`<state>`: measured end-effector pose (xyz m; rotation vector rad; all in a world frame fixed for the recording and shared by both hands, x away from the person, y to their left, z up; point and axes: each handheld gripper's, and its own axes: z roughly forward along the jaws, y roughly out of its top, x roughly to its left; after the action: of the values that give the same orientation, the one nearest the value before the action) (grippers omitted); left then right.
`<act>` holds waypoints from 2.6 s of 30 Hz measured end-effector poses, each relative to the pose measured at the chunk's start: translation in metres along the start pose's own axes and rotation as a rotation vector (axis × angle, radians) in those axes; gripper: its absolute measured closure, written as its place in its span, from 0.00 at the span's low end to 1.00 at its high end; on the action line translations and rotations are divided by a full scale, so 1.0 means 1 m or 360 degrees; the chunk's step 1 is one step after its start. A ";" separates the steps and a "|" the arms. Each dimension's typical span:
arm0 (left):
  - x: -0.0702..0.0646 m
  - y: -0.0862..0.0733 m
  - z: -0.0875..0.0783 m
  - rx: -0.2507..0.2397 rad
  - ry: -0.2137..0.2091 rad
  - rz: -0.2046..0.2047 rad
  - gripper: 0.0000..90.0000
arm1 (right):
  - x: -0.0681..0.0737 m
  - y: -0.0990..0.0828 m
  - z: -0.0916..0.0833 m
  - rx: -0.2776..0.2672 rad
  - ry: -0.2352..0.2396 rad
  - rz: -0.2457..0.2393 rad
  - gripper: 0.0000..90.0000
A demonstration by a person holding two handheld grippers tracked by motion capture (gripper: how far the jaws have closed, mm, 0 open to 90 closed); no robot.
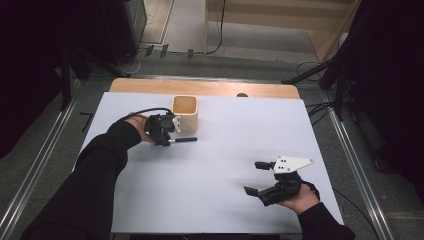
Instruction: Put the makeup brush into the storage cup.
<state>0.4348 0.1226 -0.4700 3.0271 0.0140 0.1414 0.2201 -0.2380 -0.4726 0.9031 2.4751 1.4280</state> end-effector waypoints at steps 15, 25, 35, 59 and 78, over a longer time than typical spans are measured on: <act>0.000 0.000 -0.001 0.0006 -0.0028 0.0020 0.86 | 0.000 0.000 0.000 0.0000 0.0002 -0.0003 0.10; 0.000 -0.002 -0.005 -0.0024 -0.0041 -0.0004 0.86 | 0.000 0.000 0.000 -0.0003 0.0001 -0.0003 0.10; -0.001 -0.006 -0.017 -0.0063 -0.0067 -0.0046 0.86 | 0.000 0.000 0.000 -0.0002 0.0002 0.0001 0.10; -0.015 -0.012 -0.041 -0.0197 -0.0126 -0.0123 0.86 | 0.000 0.000 0.000 -0.0005 0.0007 0.0000 0.10; -0.035 -0.022 -0.047 -0.0391 -0.0221 -0.0295 0.86 | 0.000 0.001 0.000 -0.0019 0.0005 0.0002 0.10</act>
<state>0.3952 0.1495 -0.4295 2.7651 0.2455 -0.0779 0.2202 -0.2372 -0.4718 0.9006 2.4658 1.4443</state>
